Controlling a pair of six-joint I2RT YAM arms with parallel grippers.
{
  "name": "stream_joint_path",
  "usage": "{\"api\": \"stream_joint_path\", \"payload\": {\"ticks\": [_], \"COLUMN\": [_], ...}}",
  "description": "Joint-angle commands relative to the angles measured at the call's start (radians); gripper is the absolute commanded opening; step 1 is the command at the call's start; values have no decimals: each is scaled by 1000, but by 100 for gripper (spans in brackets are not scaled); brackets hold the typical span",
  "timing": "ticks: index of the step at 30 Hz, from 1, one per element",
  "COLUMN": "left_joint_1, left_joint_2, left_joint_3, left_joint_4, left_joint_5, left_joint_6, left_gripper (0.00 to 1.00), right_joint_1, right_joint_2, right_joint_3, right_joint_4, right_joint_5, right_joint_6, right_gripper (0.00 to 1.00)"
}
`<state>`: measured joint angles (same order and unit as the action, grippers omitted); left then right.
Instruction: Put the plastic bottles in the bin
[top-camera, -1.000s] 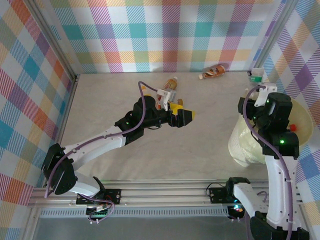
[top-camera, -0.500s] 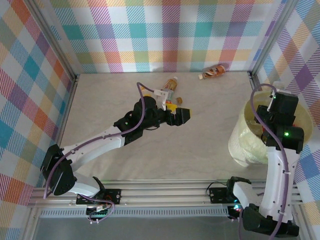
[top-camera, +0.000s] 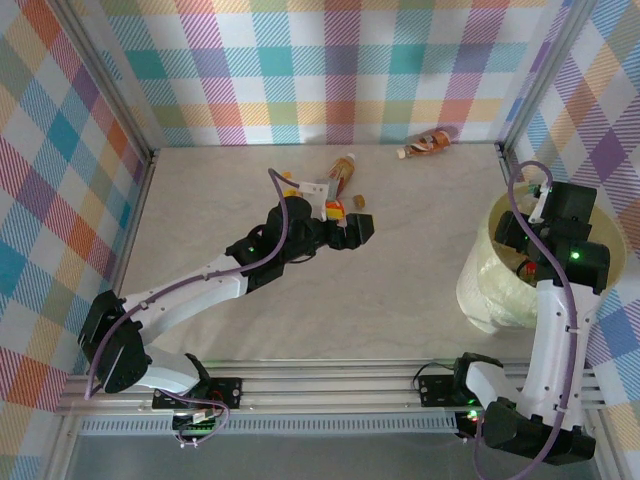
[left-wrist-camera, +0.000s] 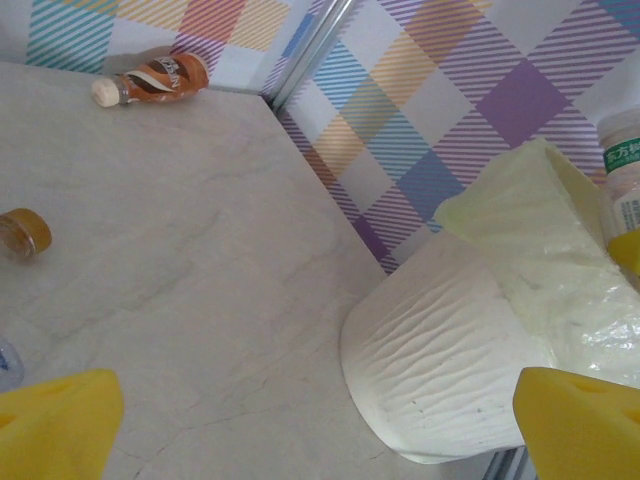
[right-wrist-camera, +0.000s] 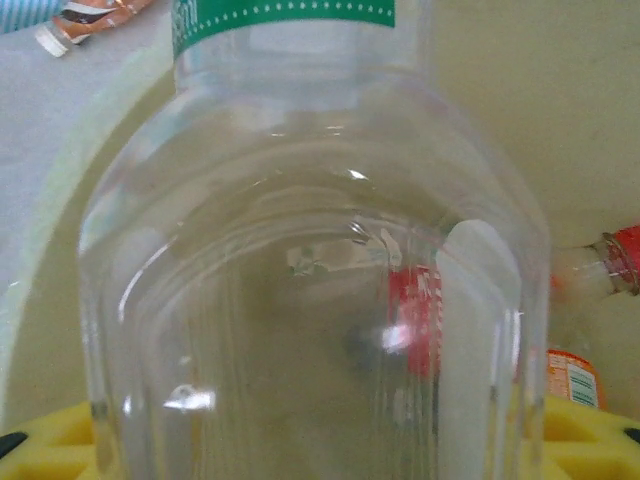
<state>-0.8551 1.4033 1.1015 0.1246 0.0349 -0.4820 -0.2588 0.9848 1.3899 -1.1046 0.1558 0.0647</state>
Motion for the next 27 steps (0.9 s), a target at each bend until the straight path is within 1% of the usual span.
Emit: {"api": "stream_joint_path", "payload": {"ticks": [1, 5, 11, 16, 18, 24, 27], "left_joint_1": [7, 9, 16, 27, 38, 76, 100], "left_joint_2": [-31, -30, -30, -27, -25, -15, -4], "left_joint_3": [-15, -21, -29, -34, -39, -61, -67], "left_joint_4": [-11, -13, -24, -62, -74, -119, -145], "left_joint_5": [-22, -29, -46, -110, -135, -202, -213], "left_joint_6": [-10, -12, -19, -51, -76, -187, -243], "left_gripper": [100, 100, 100, 100, 100, 100, 100], "right_joint_1": [-7, -7, -7, -7, -7, -7, -5], "right_joint_2": [-19, -37, -57, -81, -88, -104, -109], "right_joint_3": [35, 26, 19, -16, -28, -74, -97], "right_joint_4": [8, 39, 83, 150, 175, 261, 304], "right_joint_5": [-57, -95, -137, -238, -288, -551, -626], "right_joint_6": [17, 24, 37, 39, 40, 53, 68], "right_gripper": [72, 82, 90, 100, 100, 100, 100]}}
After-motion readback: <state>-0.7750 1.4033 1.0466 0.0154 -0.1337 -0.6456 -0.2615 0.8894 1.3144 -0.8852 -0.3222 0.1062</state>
